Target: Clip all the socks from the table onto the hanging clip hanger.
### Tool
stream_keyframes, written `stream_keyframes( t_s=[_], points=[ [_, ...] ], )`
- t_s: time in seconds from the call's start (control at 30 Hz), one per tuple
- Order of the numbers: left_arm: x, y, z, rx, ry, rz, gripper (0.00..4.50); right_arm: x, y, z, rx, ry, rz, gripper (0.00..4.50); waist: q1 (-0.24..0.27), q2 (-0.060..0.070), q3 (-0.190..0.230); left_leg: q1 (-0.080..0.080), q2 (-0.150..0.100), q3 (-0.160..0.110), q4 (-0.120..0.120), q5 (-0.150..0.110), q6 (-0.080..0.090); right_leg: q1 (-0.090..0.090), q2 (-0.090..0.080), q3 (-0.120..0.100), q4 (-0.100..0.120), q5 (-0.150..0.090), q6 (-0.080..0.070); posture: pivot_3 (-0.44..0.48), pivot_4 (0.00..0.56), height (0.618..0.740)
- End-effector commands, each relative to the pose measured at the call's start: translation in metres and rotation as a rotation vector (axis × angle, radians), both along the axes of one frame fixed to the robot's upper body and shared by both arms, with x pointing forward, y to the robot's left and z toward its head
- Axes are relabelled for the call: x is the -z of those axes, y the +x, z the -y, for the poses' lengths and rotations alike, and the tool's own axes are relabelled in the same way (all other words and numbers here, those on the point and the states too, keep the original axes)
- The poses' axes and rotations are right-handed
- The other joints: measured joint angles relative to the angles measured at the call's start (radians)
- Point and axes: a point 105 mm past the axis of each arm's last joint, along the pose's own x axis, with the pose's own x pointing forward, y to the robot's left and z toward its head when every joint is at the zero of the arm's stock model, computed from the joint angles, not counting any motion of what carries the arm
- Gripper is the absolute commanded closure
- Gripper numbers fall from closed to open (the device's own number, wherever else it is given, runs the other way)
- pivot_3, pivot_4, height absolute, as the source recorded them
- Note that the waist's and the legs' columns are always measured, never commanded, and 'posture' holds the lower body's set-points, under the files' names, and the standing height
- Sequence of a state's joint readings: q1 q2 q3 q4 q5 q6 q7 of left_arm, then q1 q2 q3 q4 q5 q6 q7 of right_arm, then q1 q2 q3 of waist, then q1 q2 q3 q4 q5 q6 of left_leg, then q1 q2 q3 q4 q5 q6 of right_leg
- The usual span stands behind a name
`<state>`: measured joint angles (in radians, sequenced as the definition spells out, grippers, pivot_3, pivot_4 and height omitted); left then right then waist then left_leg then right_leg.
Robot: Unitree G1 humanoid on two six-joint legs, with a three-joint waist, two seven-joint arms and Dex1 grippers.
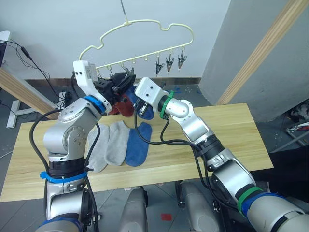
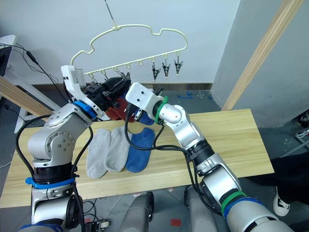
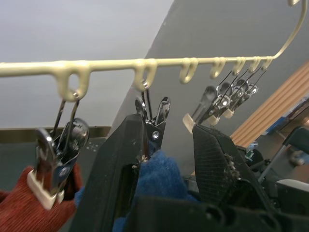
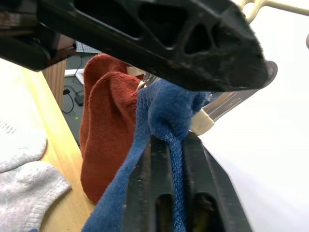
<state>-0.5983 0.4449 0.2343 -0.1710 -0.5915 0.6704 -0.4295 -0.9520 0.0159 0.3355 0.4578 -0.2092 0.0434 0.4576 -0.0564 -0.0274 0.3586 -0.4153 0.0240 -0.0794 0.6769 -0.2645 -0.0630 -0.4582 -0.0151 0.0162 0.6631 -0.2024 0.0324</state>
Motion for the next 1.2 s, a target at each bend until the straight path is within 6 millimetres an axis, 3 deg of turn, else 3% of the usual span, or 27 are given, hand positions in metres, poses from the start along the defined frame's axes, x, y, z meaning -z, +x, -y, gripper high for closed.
stream_keyframes(
  t_s=[0.03,0.07,0.23,0.5,0.6,0.8,1.2],
  points=[
    [-0.013,-0.010,-0.001,0.002,0.023,0.063,2.57,-0.012,-0.009,-0.004,-0.042,0.037,0.029,2.91,0.001,0.000,0.000,0.000,0.000,0.000,0.000,0.000,0.000,0.000,0.000,0.000,0.000,0.000,0.000,-0.059,0.320,0.740],
    [-0.012,-0.012,-0.002,0.001,0.032,0.063,2.57,-0.010,-0.009,-0.004,-0.043,0.025,0.033,2.63,0.000,0.000,0.000,0.000,0.000,0.000,0.000,0.000,0.000,0.000,0.000,0.000,0.000,0.000,0.000,-0.059,0.320,0.740],
    [-0.008,-0.021,-0.006,-0.004,0.090,0.076,2.57,-0.001,-0.012,0.003,-0.048,-0.030,0.030,2.63,0.000,0.000,0.000,0.000,0.000,0.000,0.000,0.000,0.000,0.000,0.000,0.000,0.000,0.000,0.000,-0.058,0.325,0.740],
    [0.004,-0.035,-0.019,-0.011,0.235,0.066,2.57,0.009,-0.025,0.040,-0.055,-0.100,-0.026,2.63,0.001,0.000,0.000,0.000,0.000,0.000,0.000,0.000,0.000,0.000,0.000,0.000,0.000,0.000,0.000,-0.047,0.339,0.740],
    [0.007,-0.042,-0.018,0.022,0.282,0.071,2.57,0.003,-0.029,0.058,-0.022,-0.050,-0.074,2.63,0.002,0.000,0.000,0.000,0.000,0.000,0.000,0.000,0.000,0.000,0.000,0.000,0.000,0.000,0.000,-0.046,0.340,0.740],
    [0.014,-0.055,-0.007,0.129,0.335,0.087,2.57,-0.028,-0.022,0.086,0.095,0.132,-0.152,2.63,0.003,0.000,0.000,0.000,0.001,0.000,0.000,0.000,0.000,0.000,0.001,0.000,0.000,0.000,0.000,-0.045,0.338,0.740],
    [-0.007,-0.056,0.004,0.232,0.324,0.161,2.57,-0.051,0.004,0.071,0.184,0.278,-0.246,2.63,0.002,0.000,0.000,0.000,0.002,0.000,0.000,0.000,0.000,-0.001,0.004,0.001,0.000,0.000,0.000,-0.034,0.333,0.740]
  ],
)
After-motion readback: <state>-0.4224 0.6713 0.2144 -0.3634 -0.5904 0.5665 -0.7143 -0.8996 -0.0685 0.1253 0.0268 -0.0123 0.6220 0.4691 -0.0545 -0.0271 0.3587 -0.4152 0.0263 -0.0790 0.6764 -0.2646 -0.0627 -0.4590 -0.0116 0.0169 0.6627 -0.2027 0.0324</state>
